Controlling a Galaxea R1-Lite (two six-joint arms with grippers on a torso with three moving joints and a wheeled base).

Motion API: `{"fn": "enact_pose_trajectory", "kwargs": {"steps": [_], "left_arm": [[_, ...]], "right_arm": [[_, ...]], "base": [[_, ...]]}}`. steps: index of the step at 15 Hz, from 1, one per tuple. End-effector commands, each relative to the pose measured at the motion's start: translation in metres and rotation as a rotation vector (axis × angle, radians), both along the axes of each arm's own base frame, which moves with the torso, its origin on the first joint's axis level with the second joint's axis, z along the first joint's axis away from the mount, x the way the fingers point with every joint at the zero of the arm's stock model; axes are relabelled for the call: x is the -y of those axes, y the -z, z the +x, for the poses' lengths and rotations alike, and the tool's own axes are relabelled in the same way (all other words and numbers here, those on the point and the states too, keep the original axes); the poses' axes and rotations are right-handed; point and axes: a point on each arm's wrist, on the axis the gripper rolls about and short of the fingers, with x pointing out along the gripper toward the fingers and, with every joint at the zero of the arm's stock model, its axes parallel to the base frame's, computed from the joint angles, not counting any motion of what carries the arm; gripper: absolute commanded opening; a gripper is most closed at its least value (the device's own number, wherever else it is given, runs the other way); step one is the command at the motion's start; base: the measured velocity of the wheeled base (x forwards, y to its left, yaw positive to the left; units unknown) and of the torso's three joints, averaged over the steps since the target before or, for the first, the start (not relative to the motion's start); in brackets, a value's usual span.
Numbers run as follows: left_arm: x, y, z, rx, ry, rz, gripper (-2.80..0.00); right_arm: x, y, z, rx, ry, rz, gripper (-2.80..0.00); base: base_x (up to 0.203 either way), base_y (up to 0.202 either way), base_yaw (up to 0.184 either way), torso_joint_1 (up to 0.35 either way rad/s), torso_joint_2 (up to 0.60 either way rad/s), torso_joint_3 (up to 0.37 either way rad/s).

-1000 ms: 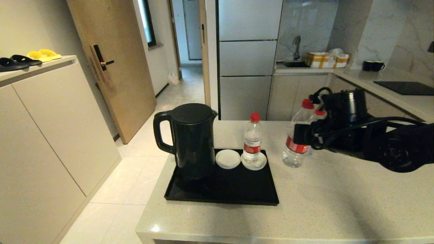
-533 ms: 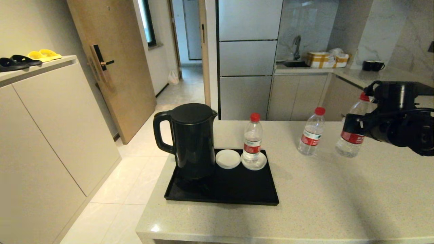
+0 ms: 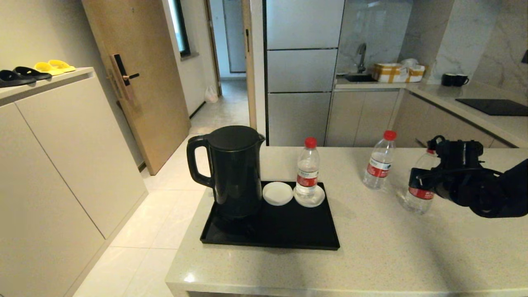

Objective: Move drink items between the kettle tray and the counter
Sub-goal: Place it on the right

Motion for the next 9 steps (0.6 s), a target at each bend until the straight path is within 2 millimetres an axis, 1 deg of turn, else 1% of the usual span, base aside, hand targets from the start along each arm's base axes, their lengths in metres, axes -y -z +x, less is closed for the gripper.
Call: {"fn": "enact_pose_trajectory", "kwargs": {"steps": [1,5,7,9], "left_arm": [[0.0,0.0,0.0,-0.001,0.0,0.0,-2.8],[0.0,0.0,0.0,-0.002,0.0,0.0,-2.8],[0.0,0.0,0.0,-0.002,0.0,0.0,-2.8],[0.0,0.0,0.0,-0.002,0.0,0.0,-2.8]], "right_arm": [[0.0,0.009,0.001,-0.022,-0.007,0.009,0.0],[0.0,-0.002,-0.003,-0.004,-0.018,0.014,0.0],[-0.001,-0.02,-0.011,0.021,-0.049,0.029,0.0],[-0.003,-0.047,-0.028,0.03,-0.078,0.045,0.0]], "base": [[0.0,0.0,0.0,0.0,0.0,0.0],[0.0,0.0,0.0,0.0,0.0,0.0],[0.0,0.0,0.0,0.0,0.0,0.0],[0.0,0.0,0.0,0.0,0.0,0.0]]}}
